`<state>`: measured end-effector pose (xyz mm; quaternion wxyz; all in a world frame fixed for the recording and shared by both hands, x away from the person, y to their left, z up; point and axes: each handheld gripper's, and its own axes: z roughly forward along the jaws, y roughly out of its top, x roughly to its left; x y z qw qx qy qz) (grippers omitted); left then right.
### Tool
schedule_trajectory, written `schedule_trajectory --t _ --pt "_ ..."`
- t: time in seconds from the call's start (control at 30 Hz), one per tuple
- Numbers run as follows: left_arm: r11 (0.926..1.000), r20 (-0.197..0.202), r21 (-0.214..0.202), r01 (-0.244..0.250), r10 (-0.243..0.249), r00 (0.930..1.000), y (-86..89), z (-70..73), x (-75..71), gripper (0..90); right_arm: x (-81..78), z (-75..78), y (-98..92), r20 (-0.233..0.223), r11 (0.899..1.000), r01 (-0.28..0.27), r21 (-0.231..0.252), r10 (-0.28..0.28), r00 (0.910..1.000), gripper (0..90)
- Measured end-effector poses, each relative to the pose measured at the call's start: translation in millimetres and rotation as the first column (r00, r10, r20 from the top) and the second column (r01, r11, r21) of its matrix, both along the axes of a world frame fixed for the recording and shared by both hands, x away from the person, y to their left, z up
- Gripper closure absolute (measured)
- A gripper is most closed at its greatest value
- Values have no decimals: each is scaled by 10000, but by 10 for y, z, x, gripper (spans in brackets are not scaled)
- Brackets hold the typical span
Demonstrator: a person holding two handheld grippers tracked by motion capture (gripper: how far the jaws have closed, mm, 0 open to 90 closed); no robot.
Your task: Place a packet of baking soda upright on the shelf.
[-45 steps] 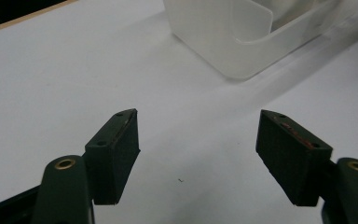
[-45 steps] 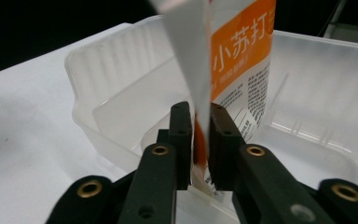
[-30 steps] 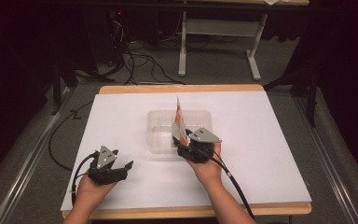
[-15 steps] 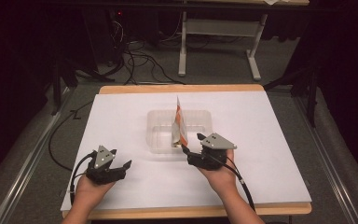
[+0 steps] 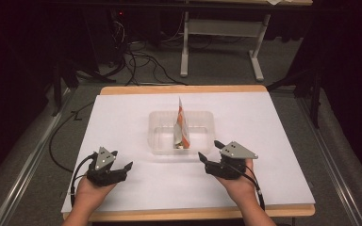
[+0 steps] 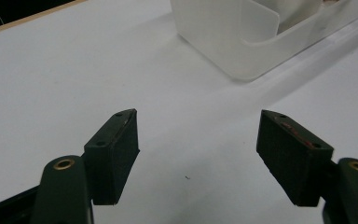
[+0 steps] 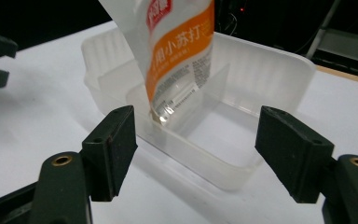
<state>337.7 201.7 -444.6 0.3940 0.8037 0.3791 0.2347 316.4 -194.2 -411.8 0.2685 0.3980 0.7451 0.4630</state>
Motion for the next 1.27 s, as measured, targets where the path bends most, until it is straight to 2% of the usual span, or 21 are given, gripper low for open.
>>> schedule_trajectory --t 0.17,0.37,0.53,0.6,0.73,0.97,1.27 --pt "10000 -39 25 45 -45 10000 -3 -7 2 298 -85 -14 -218 -1 9994 214 -270 -214 9998 284" --pt "9999 -100 16 113 -113 9999 -21 -14 0 296 -175 -71 -579 -245 9951 944 -290 -951 9952 286" --pt "9998 -179 34 218 -217 9996 -45 -24 -3 296 -242 -162 -800 -353 9902 1258 -611 -1281 9911 293" --pt "9997 -217 71 239 -238 9995 -56 -31 -1 296 -226 -213 -866 -627 9892 1346 -575 -1381 9884 293" --pt "9994 -261 170 296 -291 9992 -87 -48 6 295 -164 -224 -897 -820 9885 1514 -28 -1511 9851 292" --pt "9992 -246 174 350 -345 9991 -116 -48 -11 295 -188 -226 -817 -720 9939 1044 -348 -1067 9917 293" --pt "9994 -201 101 344 -341 9992 -93 -35 -11 295 -168 -241 -831 -865 9917 1252 -305 -1274 9881 292"
